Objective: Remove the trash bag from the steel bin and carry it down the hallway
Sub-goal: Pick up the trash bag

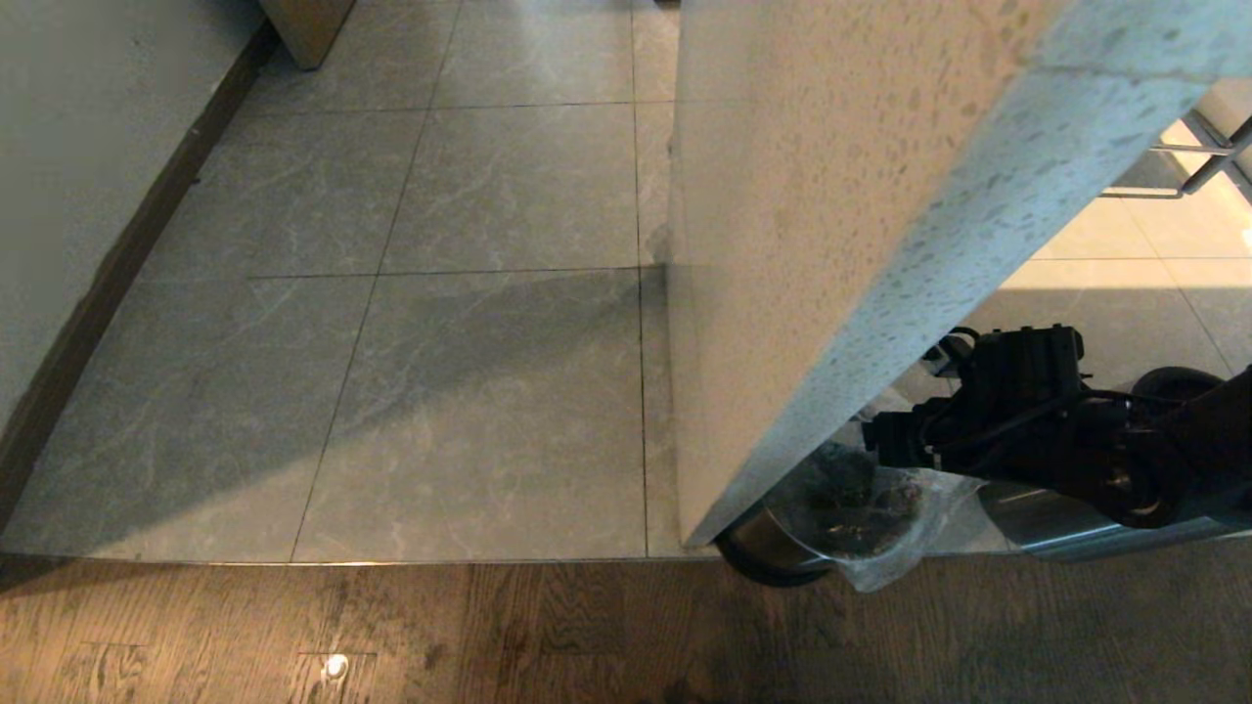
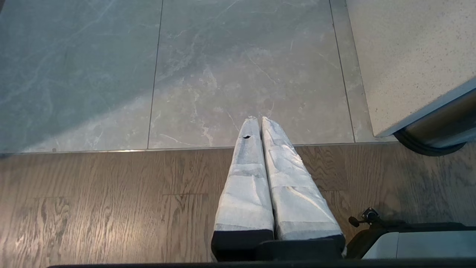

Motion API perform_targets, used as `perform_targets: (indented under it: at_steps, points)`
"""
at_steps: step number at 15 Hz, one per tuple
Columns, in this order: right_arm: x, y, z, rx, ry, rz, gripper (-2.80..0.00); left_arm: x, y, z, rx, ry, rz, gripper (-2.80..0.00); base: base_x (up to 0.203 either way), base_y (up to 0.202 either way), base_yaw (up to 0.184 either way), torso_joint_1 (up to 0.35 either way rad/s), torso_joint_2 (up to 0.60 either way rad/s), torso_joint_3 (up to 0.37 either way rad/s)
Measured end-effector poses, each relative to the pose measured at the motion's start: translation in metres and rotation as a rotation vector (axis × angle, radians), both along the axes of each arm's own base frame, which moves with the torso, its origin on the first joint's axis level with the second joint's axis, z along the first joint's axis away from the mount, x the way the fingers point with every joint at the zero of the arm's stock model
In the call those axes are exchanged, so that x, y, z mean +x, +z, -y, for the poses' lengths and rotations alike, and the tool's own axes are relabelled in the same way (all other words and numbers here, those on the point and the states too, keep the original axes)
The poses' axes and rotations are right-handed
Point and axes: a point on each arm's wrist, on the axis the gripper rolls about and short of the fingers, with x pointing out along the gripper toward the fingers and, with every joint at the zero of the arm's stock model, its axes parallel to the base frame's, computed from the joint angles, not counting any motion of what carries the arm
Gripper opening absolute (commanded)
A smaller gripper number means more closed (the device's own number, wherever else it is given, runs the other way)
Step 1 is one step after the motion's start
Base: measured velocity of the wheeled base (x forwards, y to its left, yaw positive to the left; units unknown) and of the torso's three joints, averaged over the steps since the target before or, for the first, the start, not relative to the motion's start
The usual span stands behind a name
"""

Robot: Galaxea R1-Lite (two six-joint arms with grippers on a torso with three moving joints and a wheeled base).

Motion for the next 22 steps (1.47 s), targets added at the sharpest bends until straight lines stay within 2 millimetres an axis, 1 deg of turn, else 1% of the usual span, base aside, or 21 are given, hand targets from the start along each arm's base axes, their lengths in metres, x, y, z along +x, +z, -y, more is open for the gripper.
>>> perform_targets:
  at_steps: [3,7,9,13,18,22]
  points:
    - [-0.004,0.001,-0.009,-0.007,0.033,-0.007,0.0,0.0,0.0,0.0,0.0,0.0,0.0,-2.8,0.0,0.0,0.0,0.0,0.0,0.0]
    - [-0.007,-0.007,-0.017,-0.038,0.065,-0.013,0.0,0.0,0.0,0.0,0.0,0.0,0.0,-2.8,0.0,0.0,0.0,0.0,0.0,0.0]
    - [-0.004,-0.011,-0.021,-0.068,0.088,-0.006,0.0,0.0,0.0,0.0,0.0,0.0,0.0,-2.8,0.0,0.0,0.0,0.0,0.0,0.0]
    - [0.003,-0.021,-0.027,-0.075,0.107,-0.016,0.0,0.0,0.0,0.0,0.0,0.0,0.0,-2.8,0.0,0.0,0.0,0.0,0.0,0.0]
    - [0.011,-0.036,-0.03,-0.101,0.126,-0.024,0.0,0.0,0.0,0.0,0.0,0.0,0.0,-2.8,0.0,0.0,0.0,0.0,0.0,0.0]
    - [0.02,-0.045,-0.031,-0.117,0.104,-0.033,0.0,0.0,0.0,0.0,0.0,0.0,0.0,-2.8,0.0,0.0,0.0,0.0,0.0,0.0]
